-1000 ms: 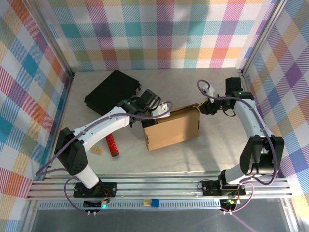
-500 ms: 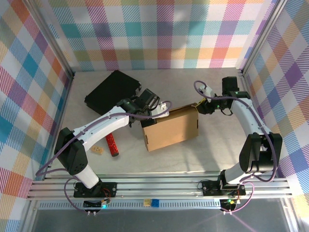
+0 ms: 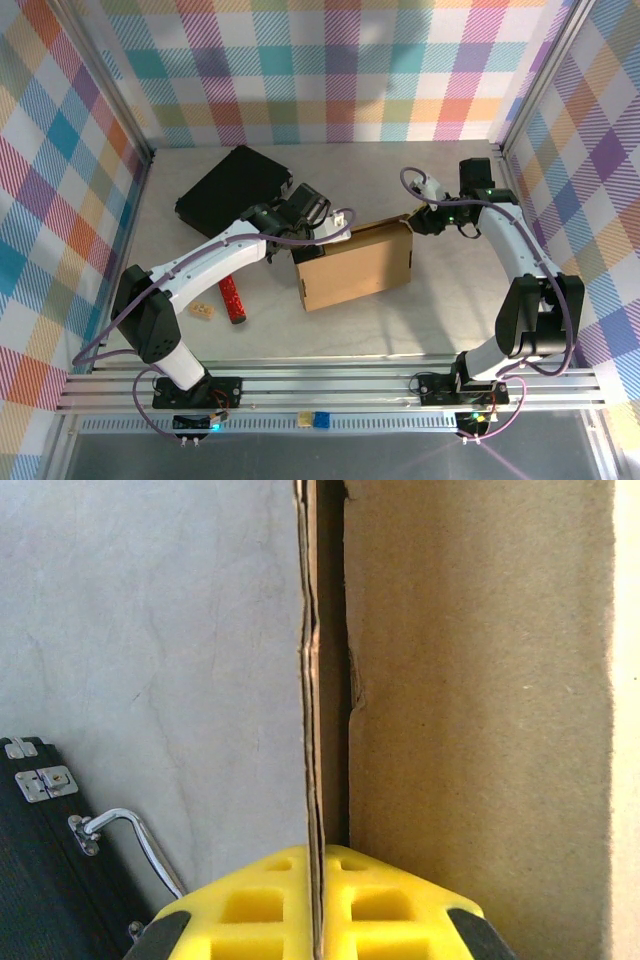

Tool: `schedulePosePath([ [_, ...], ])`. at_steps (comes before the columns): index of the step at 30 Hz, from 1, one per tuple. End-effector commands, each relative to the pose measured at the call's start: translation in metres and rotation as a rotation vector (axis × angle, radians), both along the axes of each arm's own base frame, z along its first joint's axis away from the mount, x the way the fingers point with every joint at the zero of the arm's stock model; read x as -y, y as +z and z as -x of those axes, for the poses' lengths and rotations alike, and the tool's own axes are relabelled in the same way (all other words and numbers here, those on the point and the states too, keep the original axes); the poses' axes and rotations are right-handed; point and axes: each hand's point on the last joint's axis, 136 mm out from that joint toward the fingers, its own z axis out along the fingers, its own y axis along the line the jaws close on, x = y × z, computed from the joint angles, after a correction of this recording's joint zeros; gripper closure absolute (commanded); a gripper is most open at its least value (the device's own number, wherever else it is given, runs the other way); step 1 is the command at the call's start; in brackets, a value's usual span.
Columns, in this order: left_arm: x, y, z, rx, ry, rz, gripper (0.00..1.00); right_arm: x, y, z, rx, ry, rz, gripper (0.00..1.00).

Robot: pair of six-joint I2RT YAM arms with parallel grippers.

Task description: Fold the paper box

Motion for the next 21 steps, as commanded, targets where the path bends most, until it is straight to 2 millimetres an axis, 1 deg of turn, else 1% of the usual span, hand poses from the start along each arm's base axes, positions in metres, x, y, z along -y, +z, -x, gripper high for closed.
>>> schedulePosePath([
  [1, -0.002, 0.01, 0.003, 0.011, -0.009, 0.015, 1.0, -0.01, 0.0, 0.005, -0.018, 0.033, -0.046, 0.72],
  [12, 0.0, 0.008, 0.0, 0.017, -0.005, 0.021, 1.0, -0.015, 0.002, 0.01, -0.033, 0.036, -0.065, 0.91],
  [15, -0.001, 0.007, -0.001, 0.019, 0.004, 0.017, 1.0, -0.017, 0.007, 0.012, -0.033, 0.038, -0.073, 1.0],
  [16, 0.0, 0.008, -0.002, 0.019, 0.006, 0.019, 0.98, -0.017, 0.008, 0.012, -0.033, 0.035, -0.076, 1.0],
  [18, 0.0, 0.007, -0.002, 0.019, 0.011, 0.02, 0.89, -0.018, 0.012, 0.012, -0.039, 0.024, -0.082, 1.0],
  [21, 0.002, 0.007, -0.004, 0.011, 0.022, 0.025, 0.77, -0.019, 0.012, 0.012, -0.057, 0.005, -0.079, 1.0],
])
